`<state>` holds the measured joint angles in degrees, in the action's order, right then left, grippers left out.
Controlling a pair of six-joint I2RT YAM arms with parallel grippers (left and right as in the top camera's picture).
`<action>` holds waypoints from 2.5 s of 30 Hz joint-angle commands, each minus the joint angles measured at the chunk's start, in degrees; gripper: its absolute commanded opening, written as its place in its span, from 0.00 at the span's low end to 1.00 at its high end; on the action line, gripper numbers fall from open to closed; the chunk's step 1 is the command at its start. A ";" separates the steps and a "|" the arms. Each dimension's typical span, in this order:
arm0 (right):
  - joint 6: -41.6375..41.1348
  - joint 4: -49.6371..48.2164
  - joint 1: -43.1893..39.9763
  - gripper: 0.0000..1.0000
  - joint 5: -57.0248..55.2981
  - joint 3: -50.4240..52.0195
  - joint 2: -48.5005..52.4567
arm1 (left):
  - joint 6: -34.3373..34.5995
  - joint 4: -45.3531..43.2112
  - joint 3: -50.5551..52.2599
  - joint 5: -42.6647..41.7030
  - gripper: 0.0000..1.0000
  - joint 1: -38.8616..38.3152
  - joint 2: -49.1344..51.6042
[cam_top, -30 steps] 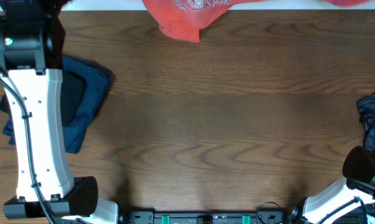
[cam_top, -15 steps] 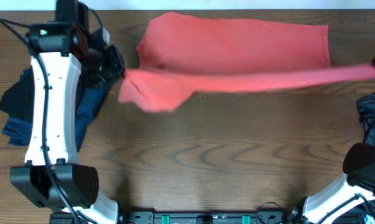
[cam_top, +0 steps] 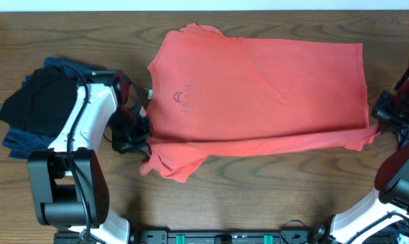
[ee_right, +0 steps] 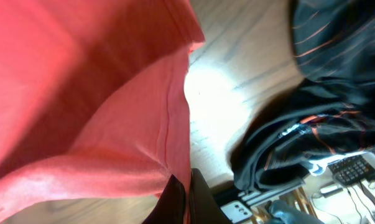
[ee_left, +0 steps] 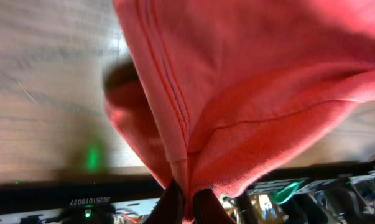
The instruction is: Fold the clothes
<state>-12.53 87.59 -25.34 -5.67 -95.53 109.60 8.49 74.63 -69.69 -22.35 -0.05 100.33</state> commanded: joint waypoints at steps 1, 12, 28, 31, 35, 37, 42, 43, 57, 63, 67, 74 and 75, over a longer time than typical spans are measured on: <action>0.57 -3.02 -0.55 0.01 -0.22 8.00 -5.05 | -2.27 -0.39 4.85 0.02 0.06 0.09 -3.58; -2.54 -11.41 -5.84 0.01 1.18 22.03 -20.06 | -0.76 -3.69 18.73 -1.25 0.06 0.09 -21.88; -3.08 -24.24 -6.34 0.01 5.11 22.21 -23.89 | 10.25 -24.57 18.73 -1.51 0.06 2.60 -27.39; -3.06 -28.00 -5.75 0.01 6.01 22.21 -21.38 | 10.93 -32.46 18.73 -5.92 0.06 2.95 -24.76; -3.02 -32.83 -4.70 0.01 8.68 22.21 -17.94 | 13.25 -42.95 18.73 -11.37 0.06 2.93 -20.06; -3.04 -34.67 -3.89 0.01 9.16 22.21 -16.39 | 14.62 -46.10 18.73 -11.61 0.05 2.93 -17.79; -3.06 -39.85 -1.49 0.01 9.03 22.21 -11.96 | 16.33 -53.31 18.73 -11.76 0.06 2.93 -11.80; -3.10 -40.89 -1.16 0.01 8.94 22.21 -11.08 | 16.41 -54.71 18.73 -11.76 0.06 2.93 -10.73; -3.32 -48.68 -0.13 0.01 8.52 22.21 -1.31 | 18.43 -67.17 18.73 -11.69 0.06 2.89 -0.96; -3.37 -50.07 -0.13 0.01 8.50 22.21 -1.31 | 18.49 -71.30 18.73 -10.78 0.06 2.89 -0.52; -4.68 -51.56 -0.13 0.01 8.46 22.21 -1.31 | 20.15 -70.88 18.73 -6.27 0.07 2.86 -0.39; -6.36 -54.97 -0.13 0.01 8.52 22.21 -1.31 | 20.13 -68.85 18.75 -1.53 0.07 2.89 -0.33; -6.36 -55.10 -0.13 0.01 8.50 22.21 -1.31 | 20.13 -68.87 18.75 -1.31 0.07 2.89 -0.33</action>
<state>-17.45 33.10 -25.80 3.29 -73.32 107.96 28.51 5.61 -51.00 -27.79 2.57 99.35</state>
